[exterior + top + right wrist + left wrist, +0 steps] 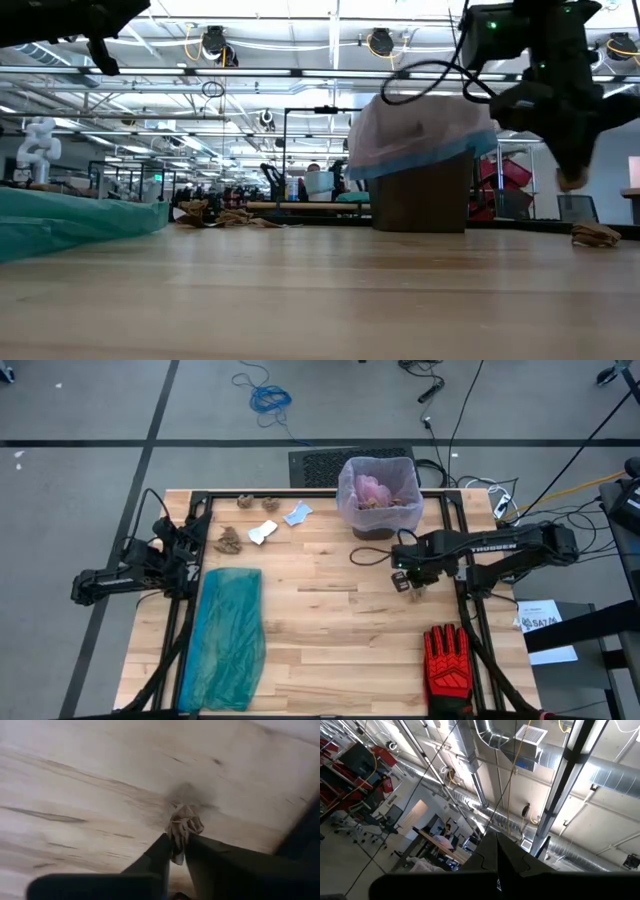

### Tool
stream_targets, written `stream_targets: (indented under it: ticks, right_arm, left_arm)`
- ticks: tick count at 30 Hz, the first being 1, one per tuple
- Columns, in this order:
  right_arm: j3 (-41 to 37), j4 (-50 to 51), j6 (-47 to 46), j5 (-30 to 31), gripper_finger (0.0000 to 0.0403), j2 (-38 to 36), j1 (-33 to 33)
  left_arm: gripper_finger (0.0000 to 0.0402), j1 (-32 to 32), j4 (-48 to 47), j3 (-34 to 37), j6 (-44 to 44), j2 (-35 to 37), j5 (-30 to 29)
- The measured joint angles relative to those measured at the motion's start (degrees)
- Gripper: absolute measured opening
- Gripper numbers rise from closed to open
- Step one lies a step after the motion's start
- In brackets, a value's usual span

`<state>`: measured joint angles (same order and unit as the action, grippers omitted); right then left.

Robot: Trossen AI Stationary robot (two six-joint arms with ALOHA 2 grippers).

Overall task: Place trash/remove bag and relplace
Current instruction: Put the brown napkin into the trash bin

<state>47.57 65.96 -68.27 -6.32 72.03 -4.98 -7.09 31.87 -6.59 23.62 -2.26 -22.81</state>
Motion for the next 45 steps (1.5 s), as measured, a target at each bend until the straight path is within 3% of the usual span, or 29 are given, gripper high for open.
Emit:
stream_targets:
  ticks: [11, 18, 23, 30, 39, 45]
  right_arm:
    - [-5.85, -5.16, -6.45, 0.87, 0.0206, 0.73, 0.75]
    - [-16.11, -18.08, -10.51, 0.23, 0.0241, 2.14, 0.75]
    - [-18.13, -20.19, -13.68, 1.69, 0.0194, 2.32, 1.85]
    - [-13.56, -18.28, -10.46, 6.86, 0.0018, 2.52, 2.92]
    - [0.54, -17.39, -7.75, 8.66, 0.0002, 2.47, 5.68]
    - [14.81, -17.01, -0.51, 14.21, 0.0001, 2.41, 6.52]
  left_arm:
    - [0.0, 0.0, -1.39, 0.0, -0.35, -0.01, 0.0]
    - [0.0, 0.0, -1.54, 0.0, -0.33, -0.02, 0.0]
    - [0.0, 0.0, -1.37, 0.0, -0.02, 0.0, 0.0]
    - [0.0, 0.0, -1.2, 0.0, 0.02, 0.0, 0.0]
    - [0.0, 0.0, -1.26, 0.0, 0.02, 0.0, 0.0]
    - [0.0, 0.0, -1.26, -0.01, 0.02, -0.02, 0.0]
